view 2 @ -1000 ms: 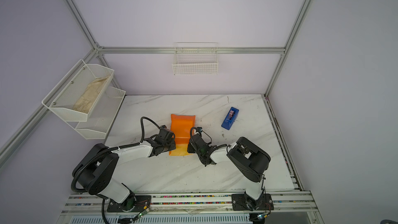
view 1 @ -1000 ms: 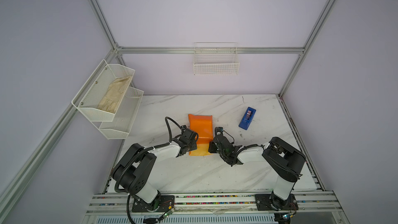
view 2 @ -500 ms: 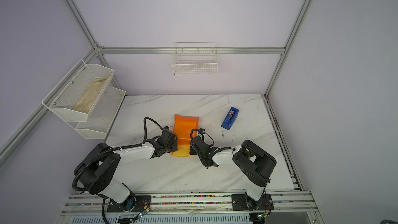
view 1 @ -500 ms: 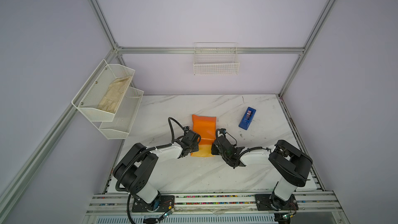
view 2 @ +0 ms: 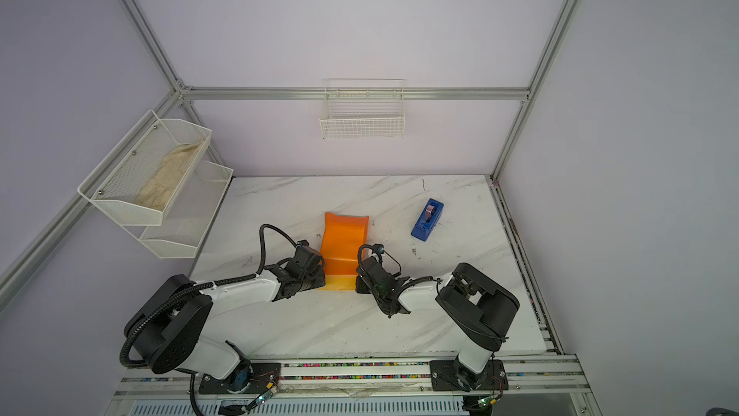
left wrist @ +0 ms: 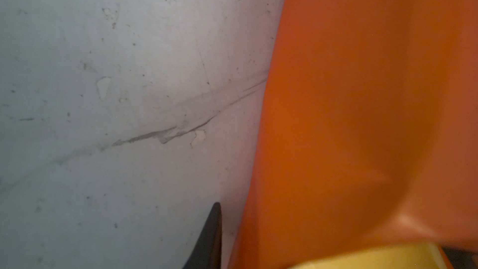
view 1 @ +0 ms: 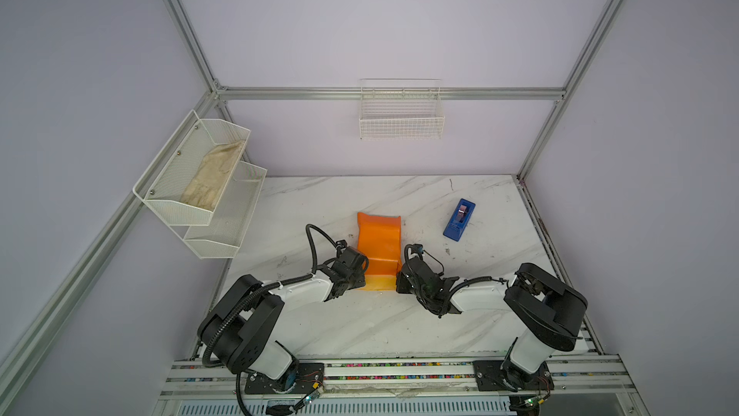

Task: Wrap a gift box in wrapping paper
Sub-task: Fold the third fold of the wrapping paper on the gift box.

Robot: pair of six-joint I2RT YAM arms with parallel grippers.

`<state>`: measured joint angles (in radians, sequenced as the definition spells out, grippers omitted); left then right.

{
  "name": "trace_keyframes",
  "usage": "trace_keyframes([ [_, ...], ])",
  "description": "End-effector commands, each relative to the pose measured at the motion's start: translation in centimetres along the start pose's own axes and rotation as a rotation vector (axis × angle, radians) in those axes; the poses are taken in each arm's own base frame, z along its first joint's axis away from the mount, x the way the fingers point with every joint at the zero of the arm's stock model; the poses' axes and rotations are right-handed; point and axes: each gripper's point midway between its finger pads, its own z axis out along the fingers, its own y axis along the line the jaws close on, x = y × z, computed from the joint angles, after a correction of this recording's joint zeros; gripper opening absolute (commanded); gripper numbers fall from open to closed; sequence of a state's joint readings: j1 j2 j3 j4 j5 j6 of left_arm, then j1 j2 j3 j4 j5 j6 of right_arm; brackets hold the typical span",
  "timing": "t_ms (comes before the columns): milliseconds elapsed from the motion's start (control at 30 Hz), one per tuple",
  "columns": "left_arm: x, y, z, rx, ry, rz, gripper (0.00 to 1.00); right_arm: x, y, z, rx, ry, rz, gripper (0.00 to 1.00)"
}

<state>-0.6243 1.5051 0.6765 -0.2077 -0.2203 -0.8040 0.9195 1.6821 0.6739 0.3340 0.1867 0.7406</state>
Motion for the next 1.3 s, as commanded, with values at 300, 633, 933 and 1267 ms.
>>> trace_keyframes([
  [300, 0.5, -0.7, 0.4, 0.021, 0.014, 0.007, 0.0, -0.5, 0.5, 0.3, 0.018, -0.011, -0.001, 0.0],
  [633, -0.5, -0.4, -1.4, -0.003, -0.002, 0.014, 0.42, -0.5, 0.7, -1.4, 0.028, 0.041, -0.004, 0.2],
  [933, -3.1, -1.2, -2.8, -0.034, -0.045, 0.043, 0.47, -1.6, 2.1, -4.0, -0.024, 0.048, 0.022, 0.34],
  [1267, -5.8, -1.9, -3.3, -0.025, -0.071, 0.055, 0.59, -2.5, 3.2, -2.9, -0.04, 0.032, 0.025, 0.59],
])
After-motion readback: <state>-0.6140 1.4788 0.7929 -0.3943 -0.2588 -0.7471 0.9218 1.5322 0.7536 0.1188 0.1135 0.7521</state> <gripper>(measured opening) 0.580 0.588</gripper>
